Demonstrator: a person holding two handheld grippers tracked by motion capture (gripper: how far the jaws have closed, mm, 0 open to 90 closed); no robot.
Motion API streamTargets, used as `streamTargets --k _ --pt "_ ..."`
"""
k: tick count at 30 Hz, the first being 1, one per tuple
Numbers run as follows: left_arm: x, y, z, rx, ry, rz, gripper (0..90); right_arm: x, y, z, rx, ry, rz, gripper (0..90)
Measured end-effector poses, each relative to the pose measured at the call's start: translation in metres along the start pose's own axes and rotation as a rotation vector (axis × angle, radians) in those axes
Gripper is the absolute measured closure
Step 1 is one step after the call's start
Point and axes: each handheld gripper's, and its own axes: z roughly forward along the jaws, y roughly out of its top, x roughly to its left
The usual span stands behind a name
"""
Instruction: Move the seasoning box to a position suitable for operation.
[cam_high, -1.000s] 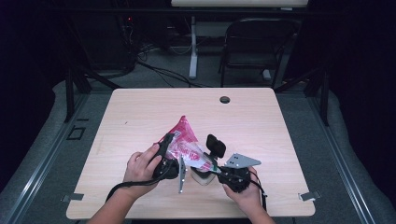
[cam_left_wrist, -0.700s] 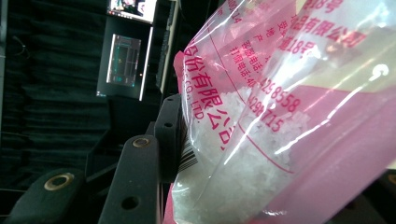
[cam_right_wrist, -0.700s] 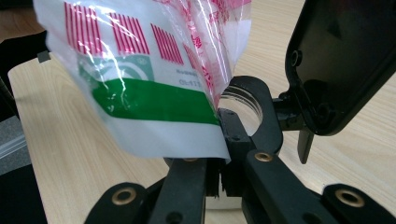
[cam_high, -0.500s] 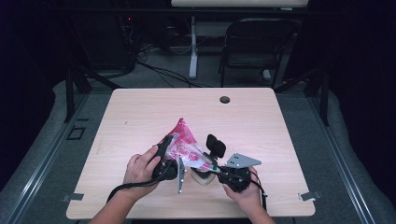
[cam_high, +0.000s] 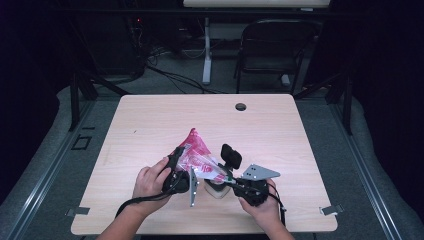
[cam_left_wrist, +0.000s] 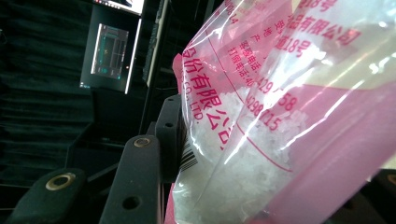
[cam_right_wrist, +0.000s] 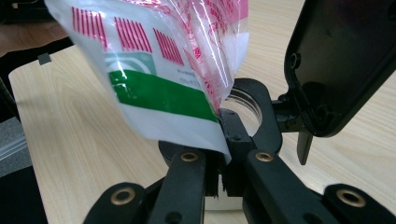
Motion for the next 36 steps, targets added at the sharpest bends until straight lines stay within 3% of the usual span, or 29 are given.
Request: streamTargets --k 27,36 --pt "-0.0040 -0.0048 0.0007 0.045 -0.085 -0.083 64.8 0.0008 0.0007 0.0004 -0.020 -0.004 0.006 86.6" --pt "-0.0067 -0.0095 0.0013 0.058 -0.109 -0.128 65.3 0.0005 0.0020 0.0004 -0.032 -0.001 0.011 85.1"
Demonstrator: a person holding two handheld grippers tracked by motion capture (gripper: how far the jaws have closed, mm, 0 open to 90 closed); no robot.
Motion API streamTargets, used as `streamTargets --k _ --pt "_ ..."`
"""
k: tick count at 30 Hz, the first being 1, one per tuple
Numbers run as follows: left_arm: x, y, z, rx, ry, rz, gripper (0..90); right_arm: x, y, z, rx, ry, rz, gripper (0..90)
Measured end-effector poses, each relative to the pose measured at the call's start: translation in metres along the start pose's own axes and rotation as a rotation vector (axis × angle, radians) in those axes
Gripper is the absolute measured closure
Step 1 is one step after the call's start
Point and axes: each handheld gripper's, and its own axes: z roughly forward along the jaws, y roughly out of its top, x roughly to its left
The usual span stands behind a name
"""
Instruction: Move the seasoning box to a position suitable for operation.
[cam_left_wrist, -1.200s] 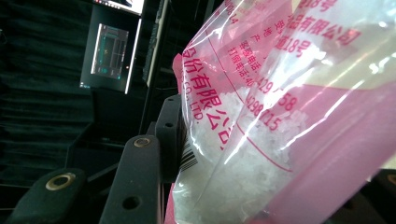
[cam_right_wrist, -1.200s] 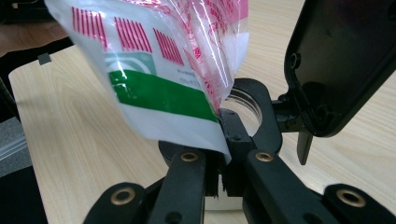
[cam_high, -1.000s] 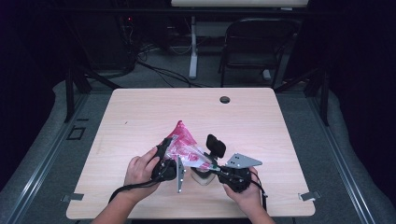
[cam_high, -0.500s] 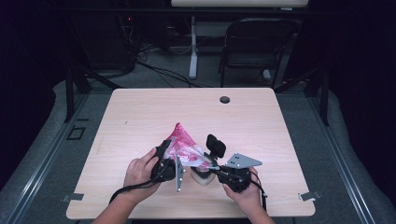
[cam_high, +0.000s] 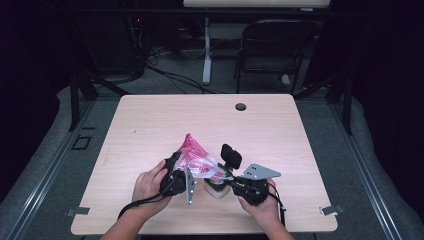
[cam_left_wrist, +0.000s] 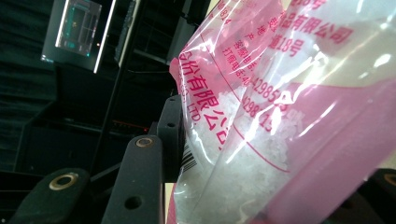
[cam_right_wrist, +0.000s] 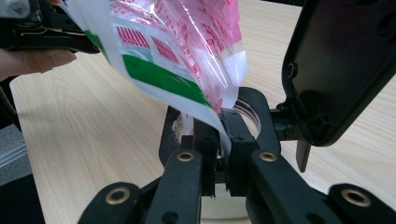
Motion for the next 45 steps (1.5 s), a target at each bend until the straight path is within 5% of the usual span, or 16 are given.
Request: streamTargets --k 27,45 --pt "-0.005 -0.009 0.003 0.022 -0.044 -0.067 66.6 0.002 0.000 -0.001 -0.024 0.024 0.004 73.7" --pt "-0.009 -0.018 0.008 0.017 -0.109 -0.180 67.1 0.003 -0.001 0.000 -0.043 0.026 0.008 67.3"
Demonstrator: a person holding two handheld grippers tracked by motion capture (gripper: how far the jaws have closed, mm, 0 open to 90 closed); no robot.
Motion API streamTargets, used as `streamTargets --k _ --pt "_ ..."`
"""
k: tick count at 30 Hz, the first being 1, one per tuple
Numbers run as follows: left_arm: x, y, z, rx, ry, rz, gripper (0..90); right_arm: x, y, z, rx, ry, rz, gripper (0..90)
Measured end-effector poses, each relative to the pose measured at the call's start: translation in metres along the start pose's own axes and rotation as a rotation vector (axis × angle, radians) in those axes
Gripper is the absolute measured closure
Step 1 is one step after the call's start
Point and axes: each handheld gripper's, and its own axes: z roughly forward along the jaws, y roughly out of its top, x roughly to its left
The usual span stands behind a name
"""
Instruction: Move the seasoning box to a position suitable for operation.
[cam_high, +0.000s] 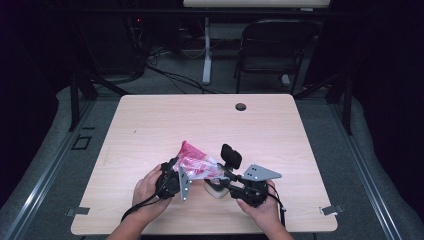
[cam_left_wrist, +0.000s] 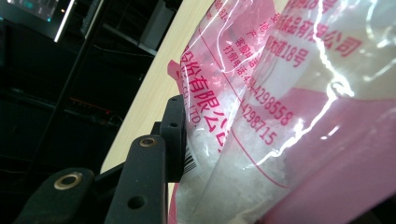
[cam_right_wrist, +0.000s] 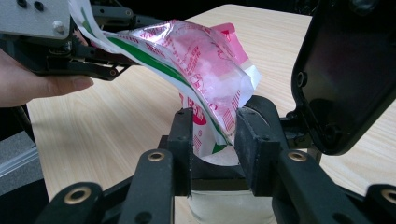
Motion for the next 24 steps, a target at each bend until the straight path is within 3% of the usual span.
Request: streamTargets --k 7,24 --pt "-0.0020 -0.0038 0.0035 -0.008 -0.034 -0.054 67.5 0.0000 -0.0004 0.0005 0.013 0.005 -0.003 66.0" --pt "-0.0017 -0.0068 0.0035 -0.007 -0.068 -0.080 68.0 -0.0012 0.0000 -0.0028 -0.015 -0.007 0.008 60.2"
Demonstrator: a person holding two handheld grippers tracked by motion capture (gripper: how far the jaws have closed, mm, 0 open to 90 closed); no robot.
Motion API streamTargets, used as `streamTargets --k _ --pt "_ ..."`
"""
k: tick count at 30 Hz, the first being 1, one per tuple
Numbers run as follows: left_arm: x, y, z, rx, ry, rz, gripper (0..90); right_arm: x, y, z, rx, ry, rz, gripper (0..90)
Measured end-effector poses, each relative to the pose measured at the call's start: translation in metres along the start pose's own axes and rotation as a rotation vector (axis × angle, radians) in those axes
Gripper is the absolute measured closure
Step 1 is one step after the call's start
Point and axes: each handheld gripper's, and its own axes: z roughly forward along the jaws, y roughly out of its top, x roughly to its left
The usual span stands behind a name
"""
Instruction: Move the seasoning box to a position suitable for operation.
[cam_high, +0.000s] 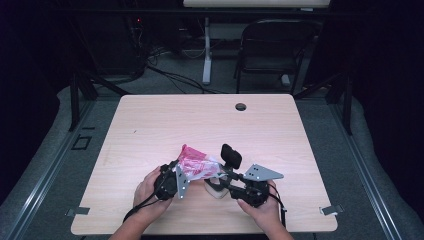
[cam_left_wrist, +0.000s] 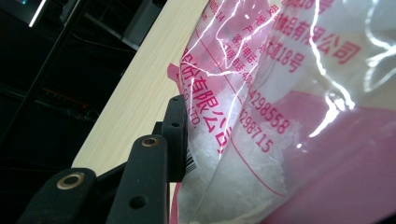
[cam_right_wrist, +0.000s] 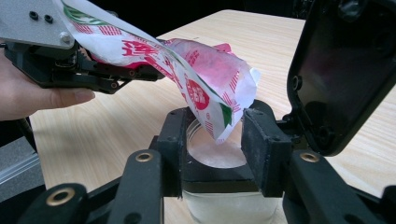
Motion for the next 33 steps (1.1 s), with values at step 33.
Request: streamTargets --k 33 --pt "0.009 -0.016 0.003 -0.024 -0.171 -0.223 69.4 -0.002 -0.001 -0.003 -0.029 -0.013 0.021 57.2"
